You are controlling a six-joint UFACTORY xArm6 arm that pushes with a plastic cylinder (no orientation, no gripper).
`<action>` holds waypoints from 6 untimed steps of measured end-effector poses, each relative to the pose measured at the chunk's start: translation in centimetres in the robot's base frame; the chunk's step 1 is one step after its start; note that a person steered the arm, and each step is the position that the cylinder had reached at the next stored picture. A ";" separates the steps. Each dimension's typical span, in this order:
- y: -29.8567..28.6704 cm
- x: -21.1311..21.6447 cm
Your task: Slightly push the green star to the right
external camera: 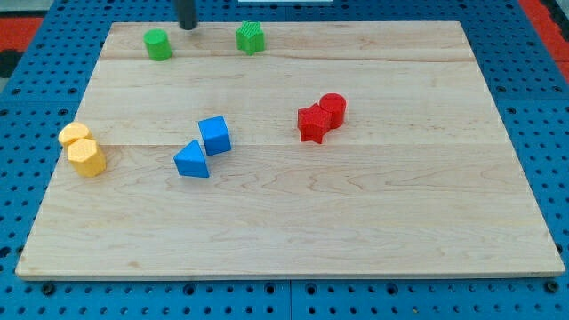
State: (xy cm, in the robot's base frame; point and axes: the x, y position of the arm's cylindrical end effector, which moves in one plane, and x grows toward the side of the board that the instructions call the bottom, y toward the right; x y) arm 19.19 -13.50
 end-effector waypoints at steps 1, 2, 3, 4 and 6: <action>2.7 0.0; 6.1 0.0; 10.1 0.2; 11.8 1.3; 13.2 2.0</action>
